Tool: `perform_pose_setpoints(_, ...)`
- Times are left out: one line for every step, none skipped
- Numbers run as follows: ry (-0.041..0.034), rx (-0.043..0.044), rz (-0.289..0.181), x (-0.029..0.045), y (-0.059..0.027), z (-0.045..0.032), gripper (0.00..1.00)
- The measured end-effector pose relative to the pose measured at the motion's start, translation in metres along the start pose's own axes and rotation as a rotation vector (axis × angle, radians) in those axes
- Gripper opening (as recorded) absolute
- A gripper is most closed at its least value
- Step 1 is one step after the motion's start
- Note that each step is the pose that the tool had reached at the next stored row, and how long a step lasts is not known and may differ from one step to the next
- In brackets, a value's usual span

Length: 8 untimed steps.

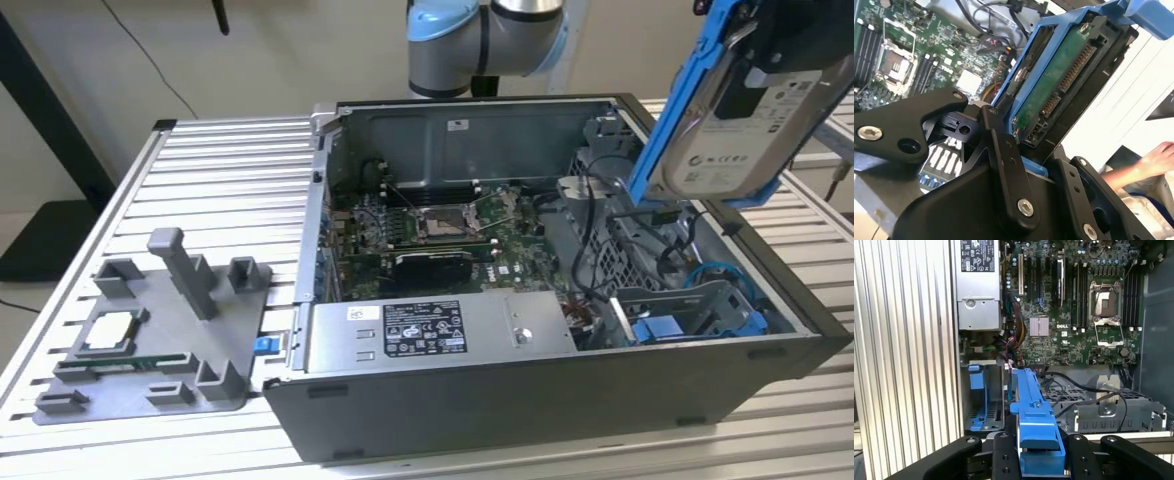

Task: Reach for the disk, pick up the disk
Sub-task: 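Pick up the disk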

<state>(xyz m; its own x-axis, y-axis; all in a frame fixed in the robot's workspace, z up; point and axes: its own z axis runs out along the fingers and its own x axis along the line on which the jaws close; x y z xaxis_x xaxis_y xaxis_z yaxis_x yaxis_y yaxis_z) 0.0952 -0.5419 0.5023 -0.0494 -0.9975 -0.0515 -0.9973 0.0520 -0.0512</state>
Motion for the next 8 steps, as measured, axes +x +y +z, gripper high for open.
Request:
perform_pose_setpoints(-0.0001,0.0000,0.000,0.0034,-0.0001,0.0004,0.00)
perform_pose_setpoints(0.0001,0.0000,0.000,0.0063,-0.0003,0.0008,0.00)
perform_pose_setpoints(0.0001,0.0000,0.000,0.0093,-0.0004,0.0013,0.00)
perform_pose_setpoints(0.0002,0.0000,0.000,0.0119,-0.0005,0.0018,0.00)
perform_pose_setpoints(0.0002,0.0000,0.000,0.0147,-0.0006,0.0024,0.00)
perform_pose_setpoints(0.0003,0.0000,0.000,0.0174,-0.0007,0.0030,0.00)
perform_pose_setpoints(0.0004,0.0000,0.000,0.0197,-0.0008,0.0036,0.00)
perform_pose_setpoints(0.0005,0.0001,0.000,0.0221,-0.0009,0.0044,0.00)
